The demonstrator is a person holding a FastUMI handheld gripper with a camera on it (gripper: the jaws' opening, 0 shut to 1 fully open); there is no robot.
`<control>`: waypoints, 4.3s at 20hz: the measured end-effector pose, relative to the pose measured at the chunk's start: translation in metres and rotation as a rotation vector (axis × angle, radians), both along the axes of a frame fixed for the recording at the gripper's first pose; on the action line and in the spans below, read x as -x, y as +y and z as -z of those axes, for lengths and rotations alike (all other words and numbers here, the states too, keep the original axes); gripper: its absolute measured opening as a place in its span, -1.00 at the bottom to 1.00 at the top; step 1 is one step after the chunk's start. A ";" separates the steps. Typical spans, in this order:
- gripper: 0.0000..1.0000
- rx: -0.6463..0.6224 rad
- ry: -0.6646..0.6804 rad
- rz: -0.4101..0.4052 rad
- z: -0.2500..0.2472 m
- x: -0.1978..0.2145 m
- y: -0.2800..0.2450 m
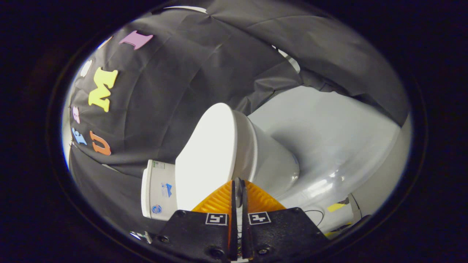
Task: Open the toilet lid.
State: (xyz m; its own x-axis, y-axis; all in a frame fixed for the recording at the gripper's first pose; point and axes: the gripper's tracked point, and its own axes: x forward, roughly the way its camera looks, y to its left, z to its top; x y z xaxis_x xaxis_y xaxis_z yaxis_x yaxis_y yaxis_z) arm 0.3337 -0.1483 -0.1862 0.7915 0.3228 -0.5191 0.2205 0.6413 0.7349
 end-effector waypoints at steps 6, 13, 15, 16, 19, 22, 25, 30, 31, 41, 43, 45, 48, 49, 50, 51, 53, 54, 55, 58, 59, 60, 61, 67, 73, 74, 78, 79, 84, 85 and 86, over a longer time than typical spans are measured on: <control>-0.84 0.015 -0.041 -0.022 -0.024 0.003 0.007; -0.84 -0.007 -0.120 -0.055 -0.070 0.006 0.020; -0.84 -0.002 -0.137 -0.069 -0.081 0.009 0.028; -0.84 0.002 -0.146 -0.074 -0.086 0.010 0.031; -0.85 0.005 -0.173 -0.089 -0.103 0.012 0.040; -0.84 0.022 -0.180 -0.093 -0.111 0.009 0.047; -0.84 0.021 -0.198 -0.097 -0.119 0.011 0.054; -0.84 0.039 -0.228 -0.119 -0.139 0.016 0.066; -0.84 0.044 -0.228 -0.120 -0.144 0.016 0.069; -0.83 0.071 -0.262 -0.142 -0.178 0.021 0.101; -0.81 0.076 -0.267 -0.148 -0.185 0.022 0.107; -0.79 0.084 -0.273 -0.157 -0.191 0.022 0.115; -0.77 0.098 -0.282 -0.167 -0.202 0.024 0.126; -0.76 0.102 -0.284 -0.169 -0.205 0.025 0.129; -0.75 0.109 -0.289 -0.175 -0.208 0.025 0.135; -0.75 0.121 -0.292 -0.178 -0.211 0.026 0.138; -0.74 0.140 -0.298 -0.185 -0.217 0.028 0.146; -0.74 0.143 -0.302 -0.188 -0.220 0.028 0.151; -0.74 0.148 -0.305 -0.188 -0.223 0.028 0.154; -0.74 0.168 -0.308 -0.192 -0.229 0.030 0.165; -0.74 0.181 -0.311 -0.194 -0.231 0.031 0.167; -0.74 0.185 -0.314 -0.200 -0.233 0.033 0.172; -0.74 0.189 -0.317 -0.201 -0.236 0.033 0.175; -0.74 0.198 -0.334 -0.219 -0.250 0.034 0.197; -0.74 0.219 -0.351 -0.246 -0.263 0.037 0.219; -0.74 0.223 -0.354 -0.249 -0.264 0.038 0.222; -0.74 0.227 -0.364 -0.264 -0.271 0.038 0.236; -0.73 0.228 -0.367 -0.269 -0.272 0.038 0.241; -0.74 0.242 -0.381 -0.296 -0.283 0.040 0.266; -0.74 0.247 -0.385 -0.301 -0.284 0.040 0.271; -0.73 0.252 -0.387 -0.308 -0.286 0.039 0.275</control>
State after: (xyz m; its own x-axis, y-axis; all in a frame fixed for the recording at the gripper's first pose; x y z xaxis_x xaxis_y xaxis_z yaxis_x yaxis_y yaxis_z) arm 0.2944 0.1268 0.0998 0.8287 0.4727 -0.2997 -0.2606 0.7997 0.5409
